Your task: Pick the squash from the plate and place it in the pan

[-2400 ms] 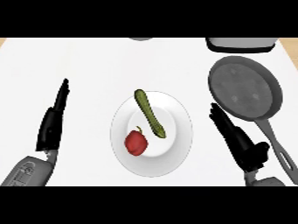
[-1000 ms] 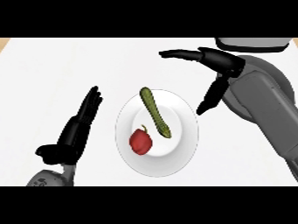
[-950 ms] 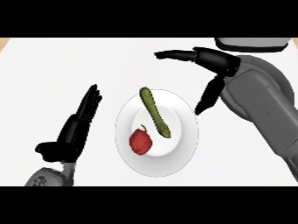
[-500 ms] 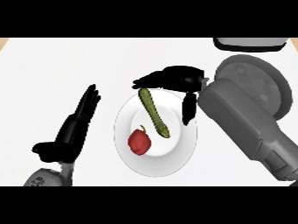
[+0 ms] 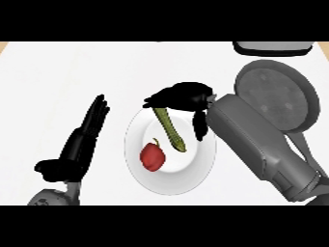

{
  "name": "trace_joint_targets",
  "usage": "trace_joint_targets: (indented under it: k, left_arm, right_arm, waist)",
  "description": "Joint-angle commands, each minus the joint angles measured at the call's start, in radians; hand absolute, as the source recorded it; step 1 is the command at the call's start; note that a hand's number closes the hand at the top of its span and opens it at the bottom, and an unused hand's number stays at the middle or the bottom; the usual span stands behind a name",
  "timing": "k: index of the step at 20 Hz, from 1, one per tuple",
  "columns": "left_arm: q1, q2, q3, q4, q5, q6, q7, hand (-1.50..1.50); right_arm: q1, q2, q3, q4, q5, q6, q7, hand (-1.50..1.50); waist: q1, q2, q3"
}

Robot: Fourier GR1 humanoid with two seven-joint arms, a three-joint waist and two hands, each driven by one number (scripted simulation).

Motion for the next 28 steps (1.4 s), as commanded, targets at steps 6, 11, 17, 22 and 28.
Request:
trace_joint_targets:
  k: [6,11,17,22,28]
  left_arm:
    - [0.086,-0.031,0.009,0.036,-0.035,-0.051,-0.104,0.00]
    - [0.057,-0.053,0.003,-0.093,-0.069,0.001,0.054,0.00]
    - [0.035,-0.055,0.052,-0.039,-0.059,-0.065,0.014,0.00]
    - [0.046,-0.069,0.055,-0.026,-0.078,-0.065,0.021,0.00]
    - [-0.029,-0.074,0.083,0.014,-0.067,-0.097,0.013,0.00]
  right_arm:
    - [0.019,0.062,-0.083,0.085,0.100,-0.033,-0.007,-1.50]
    - [0.018,0.088,-0.147,0.129,0.116,-0.050,-0.061,-1.50]
    - [-0.004,0.167,-0.170,0.267,0.206,-0.117,-0.050,-1.50]
    - [0.001,0.169,-0.135,0.297,0.217,-0.117,-0.025,-1.50]
    - [-0.025,0.169,-0.021,0.315,0.247,-0.198,-0.084,1.50]
  waist:
    - [0.004,0.002,0.000]
    - [0.004,0.000,0.000]
    - [0.006,0.003,0.000]
    - [0.006,0.002,0.000]
    - [0.027,0.008,0.000]
